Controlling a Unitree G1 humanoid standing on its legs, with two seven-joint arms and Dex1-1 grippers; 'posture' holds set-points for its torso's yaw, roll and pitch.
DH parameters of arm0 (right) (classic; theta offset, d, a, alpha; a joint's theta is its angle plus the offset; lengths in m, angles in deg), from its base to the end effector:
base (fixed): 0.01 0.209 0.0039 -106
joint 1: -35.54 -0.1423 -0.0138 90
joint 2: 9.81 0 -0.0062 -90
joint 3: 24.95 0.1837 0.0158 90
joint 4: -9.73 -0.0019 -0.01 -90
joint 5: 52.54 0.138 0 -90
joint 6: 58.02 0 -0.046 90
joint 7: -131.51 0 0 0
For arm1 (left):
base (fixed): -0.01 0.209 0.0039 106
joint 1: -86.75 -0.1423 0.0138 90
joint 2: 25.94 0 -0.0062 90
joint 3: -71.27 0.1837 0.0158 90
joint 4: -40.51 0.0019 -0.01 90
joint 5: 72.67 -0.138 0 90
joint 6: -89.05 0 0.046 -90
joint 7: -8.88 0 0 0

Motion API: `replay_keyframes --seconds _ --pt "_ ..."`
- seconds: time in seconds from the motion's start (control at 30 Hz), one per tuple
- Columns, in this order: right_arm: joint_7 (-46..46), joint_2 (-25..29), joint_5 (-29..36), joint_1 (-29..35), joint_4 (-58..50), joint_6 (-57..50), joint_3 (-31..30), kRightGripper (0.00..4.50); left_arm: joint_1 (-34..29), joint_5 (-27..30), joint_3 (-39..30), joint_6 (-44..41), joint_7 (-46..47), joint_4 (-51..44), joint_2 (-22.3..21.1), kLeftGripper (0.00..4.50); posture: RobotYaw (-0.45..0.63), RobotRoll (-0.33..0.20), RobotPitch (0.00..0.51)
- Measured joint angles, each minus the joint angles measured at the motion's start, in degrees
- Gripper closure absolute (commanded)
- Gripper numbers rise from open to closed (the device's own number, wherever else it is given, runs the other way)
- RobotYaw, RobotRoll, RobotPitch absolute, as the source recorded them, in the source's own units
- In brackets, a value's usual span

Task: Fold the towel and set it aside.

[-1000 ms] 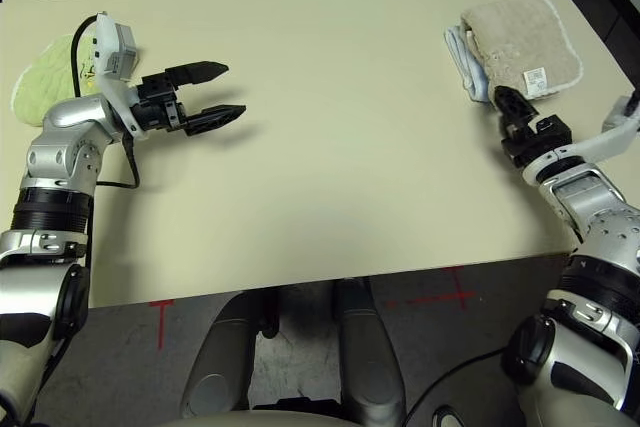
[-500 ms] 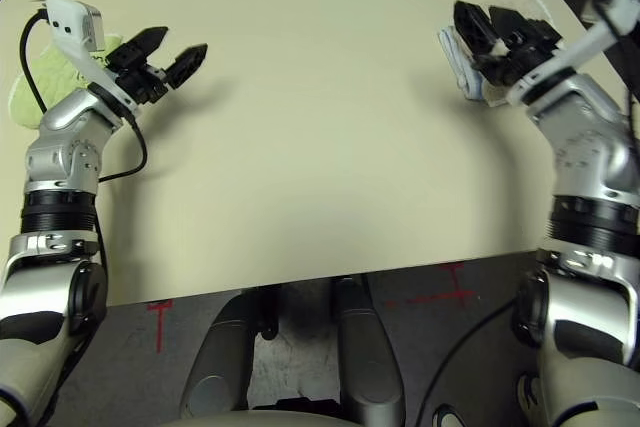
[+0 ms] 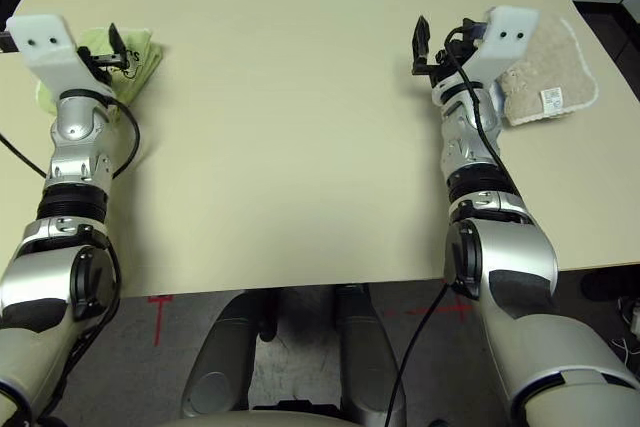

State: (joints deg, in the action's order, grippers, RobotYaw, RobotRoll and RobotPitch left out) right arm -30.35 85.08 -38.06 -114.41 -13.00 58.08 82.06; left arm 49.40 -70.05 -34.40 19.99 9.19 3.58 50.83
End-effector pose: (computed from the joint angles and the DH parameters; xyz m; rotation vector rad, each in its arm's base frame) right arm 0.3547 -0.2316 0.1698 0.0810 -0.4133 0.0402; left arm 0.3334 0.2753 0.1889 0.2122 -0.4421 0.3132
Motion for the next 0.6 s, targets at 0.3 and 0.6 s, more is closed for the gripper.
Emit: replay_keyframes --seconds 0.3,0.6 --pt "5.7 4.1 -1.2 0.1 0.3 2.8 0.6 0.05 -0.7 3.2 -0.4 2.6 -13.0 4.0 -1.6 0.0 0.0 0.0 0.171" --pt "1.0 2.9 0.4 2.5 0.6 -0.9 3.9 0.05 -1.3 3.9 -1.3 0.2 -11.6 4.1 -1.6 0.0 0.0 0.0 0.174"
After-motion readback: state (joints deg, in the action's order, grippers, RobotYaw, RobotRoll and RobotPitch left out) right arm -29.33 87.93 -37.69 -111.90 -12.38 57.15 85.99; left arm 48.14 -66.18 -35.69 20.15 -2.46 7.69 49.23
